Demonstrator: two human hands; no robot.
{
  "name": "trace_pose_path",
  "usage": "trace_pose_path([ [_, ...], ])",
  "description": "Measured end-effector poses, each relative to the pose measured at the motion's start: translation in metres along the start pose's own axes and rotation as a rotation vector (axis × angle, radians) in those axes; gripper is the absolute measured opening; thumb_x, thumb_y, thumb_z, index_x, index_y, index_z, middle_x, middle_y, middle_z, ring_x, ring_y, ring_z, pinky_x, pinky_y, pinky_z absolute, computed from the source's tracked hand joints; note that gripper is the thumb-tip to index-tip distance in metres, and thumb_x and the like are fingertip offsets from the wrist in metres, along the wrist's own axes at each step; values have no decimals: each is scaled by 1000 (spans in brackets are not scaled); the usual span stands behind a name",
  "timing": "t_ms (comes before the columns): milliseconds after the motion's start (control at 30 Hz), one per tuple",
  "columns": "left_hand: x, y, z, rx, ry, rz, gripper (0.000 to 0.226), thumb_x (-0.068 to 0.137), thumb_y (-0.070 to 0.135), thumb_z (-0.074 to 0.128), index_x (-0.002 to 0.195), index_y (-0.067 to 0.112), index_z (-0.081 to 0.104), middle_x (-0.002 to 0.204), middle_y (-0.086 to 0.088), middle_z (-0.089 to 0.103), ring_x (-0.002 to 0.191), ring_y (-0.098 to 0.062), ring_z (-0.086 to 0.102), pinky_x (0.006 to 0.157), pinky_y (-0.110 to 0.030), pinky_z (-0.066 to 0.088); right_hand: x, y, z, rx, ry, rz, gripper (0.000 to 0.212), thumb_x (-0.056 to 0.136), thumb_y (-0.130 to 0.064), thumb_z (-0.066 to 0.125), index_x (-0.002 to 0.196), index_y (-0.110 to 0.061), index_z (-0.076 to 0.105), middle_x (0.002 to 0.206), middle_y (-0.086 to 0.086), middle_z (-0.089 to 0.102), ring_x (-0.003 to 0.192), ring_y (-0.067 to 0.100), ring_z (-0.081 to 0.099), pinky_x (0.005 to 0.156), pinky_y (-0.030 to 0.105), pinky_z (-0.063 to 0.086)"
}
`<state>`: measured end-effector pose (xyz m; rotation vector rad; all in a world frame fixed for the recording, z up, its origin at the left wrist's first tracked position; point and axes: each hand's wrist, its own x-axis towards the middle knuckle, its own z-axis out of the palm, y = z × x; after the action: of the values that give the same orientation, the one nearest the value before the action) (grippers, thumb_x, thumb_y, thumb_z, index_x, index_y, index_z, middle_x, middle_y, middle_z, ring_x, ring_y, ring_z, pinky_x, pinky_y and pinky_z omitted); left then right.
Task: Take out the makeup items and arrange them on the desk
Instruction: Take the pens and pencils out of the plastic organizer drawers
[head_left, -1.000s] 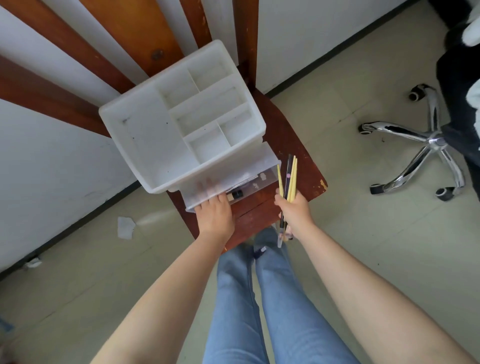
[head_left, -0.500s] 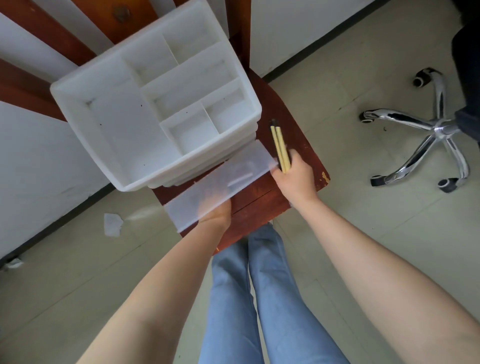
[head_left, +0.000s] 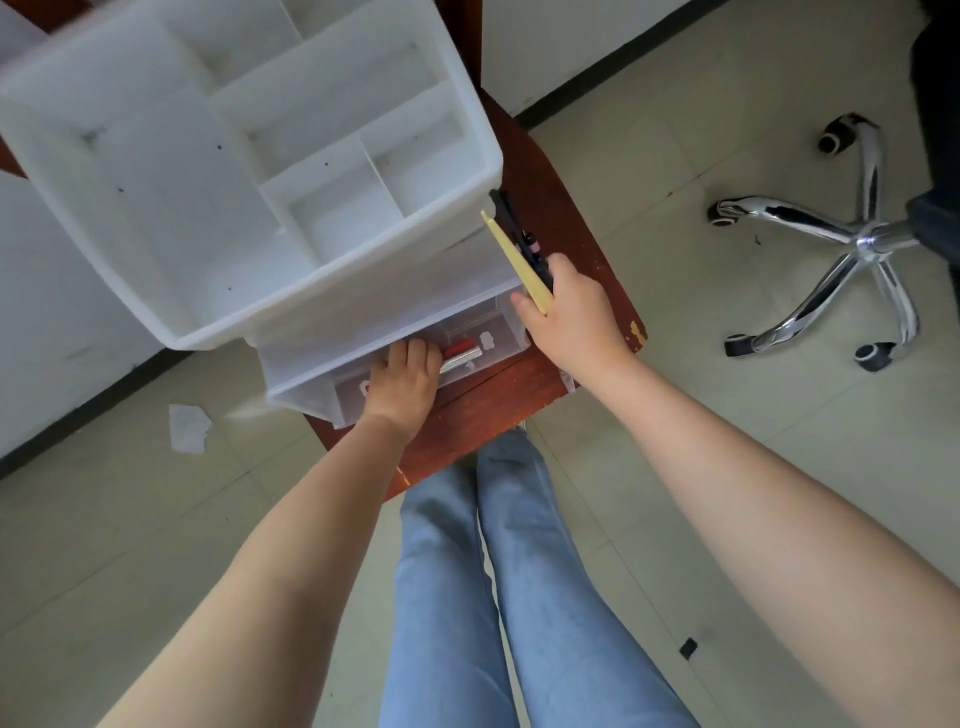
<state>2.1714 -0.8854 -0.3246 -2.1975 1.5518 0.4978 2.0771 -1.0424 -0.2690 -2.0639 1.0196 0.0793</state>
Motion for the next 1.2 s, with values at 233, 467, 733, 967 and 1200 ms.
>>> trace_pose_path([
  [233, -18, -2, -6, -98, 73, 147, 28, 59, 6, 35, 52, 8, 62, 51, -8, 58, 48, -26, 61, 32, -19, 36, -3, 3, 6, 58, 56, 66, 23, 89, -26, 54, 85, -14, 35, 63, -10, 35, 61, 17, 44, 54, 26, 32],
  [467, -39, 3, -19, -131, 173, 288, 21, 58, 9, 40, 51, 11, 60, 48, -4, 56, 42, -21, 56, 33, -18, 36, -16, 10, -13, 57, 237, 201, 20, 87, -19, 55, 99, -4, 51, 79, 6, 50, 70, 23, 51, 61, 31, 40],
  [733, -63, 2, -14, -208, -4, 105, 19, 74, 0, 57, 92, 2, 59, 94, -14, 61, 90, -27, 59, 70, -30, 48, -55, 48, -59, -5, 369, 442, 18, 86, -11, 52, 99, 1, 50, 93, 25, 62, 83, 39, 58, 65, 33, 37],
  [967, -20, -11, 18, -270, -117, -96, 32, 89, -1, 36, 118, -3, 49, 128, -21, 43, 123, -33, 36, 100, -42, 30, -65, 79, -41, 29, 388, 616, 20, 86, -10, 51, 101, 2, 50, 99, 22, 61, 75, 24, 48, 64, 27, 36],
  [1200, -22, -14, 31, -289, -128, -52, 28, 90, 3, 37, 116, -1, 47, 117, -21, 47, 105, -35, 50, 83, -43, 42, -60, 91, -25, 62, 348, 674, 23, 86, -11, 50, 106, 1, 49, 102, 24, 62, 91, 38, 62, 81, 45, 51],
])
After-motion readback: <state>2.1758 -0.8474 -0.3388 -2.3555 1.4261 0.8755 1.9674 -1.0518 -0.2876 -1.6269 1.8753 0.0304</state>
